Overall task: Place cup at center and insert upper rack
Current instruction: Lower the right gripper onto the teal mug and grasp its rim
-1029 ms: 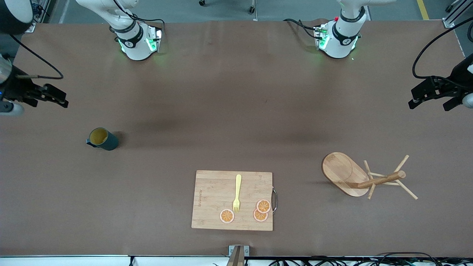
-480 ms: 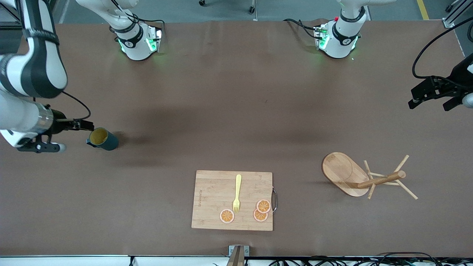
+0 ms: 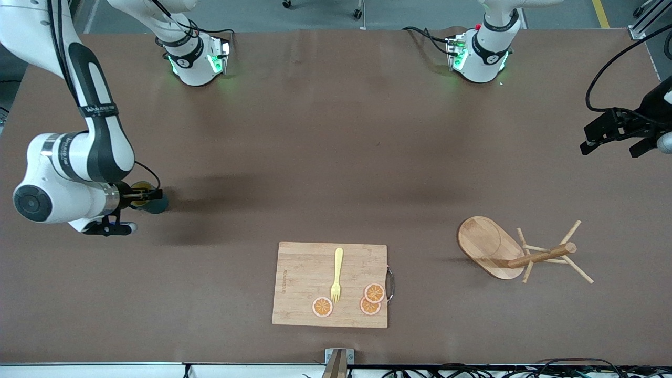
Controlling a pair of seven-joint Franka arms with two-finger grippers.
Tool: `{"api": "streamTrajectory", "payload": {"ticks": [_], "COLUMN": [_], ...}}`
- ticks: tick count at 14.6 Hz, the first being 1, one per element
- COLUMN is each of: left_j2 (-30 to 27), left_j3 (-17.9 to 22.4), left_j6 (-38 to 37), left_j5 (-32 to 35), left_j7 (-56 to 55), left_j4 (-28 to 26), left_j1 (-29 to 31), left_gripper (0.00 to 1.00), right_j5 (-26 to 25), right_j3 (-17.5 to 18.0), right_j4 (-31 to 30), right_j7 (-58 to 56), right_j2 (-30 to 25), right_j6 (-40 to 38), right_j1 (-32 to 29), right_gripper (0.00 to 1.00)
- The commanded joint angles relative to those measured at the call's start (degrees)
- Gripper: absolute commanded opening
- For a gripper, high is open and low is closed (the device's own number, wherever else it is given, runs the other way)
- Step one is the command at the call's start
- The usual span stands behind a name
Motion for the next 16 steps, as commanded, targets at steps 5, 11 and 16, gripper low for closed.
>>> {"api": "streamTrajectory", "payload": {"ticks": [5, 11, 16], "left_j2": [-0.05, -0.05, -0.05], "left_j3": [-0.21, -0.21, -0.21], "left_j6": [-0.76, -0.76, -0.76], "left_j5": [0.17, 0.17, 0.17], "left_j7": [0.30, 0.30, 0.30], "left_j4": [0.72, 0.63, 0.63], "left_j1": [0.17, 0.17, 0.18], "left_gripper": [1.00, 1.00, 1.00], "right_j5": [-0.65, -0.65, -0.65], "right_j3": [0.05, 0.05, 0.05], "right_j4": [-4.76, -4.76, -4.76], "right_j7": [0.02, 0.11, 0.02], "right_j2": [0.62, 2.56, 3.62], "right_j6": [5.13, 7.33, 7.95], "right_j1": [-0.44, -1.66, -1.93], "right_gripper": [0.98, 0.77, 0.36]}}
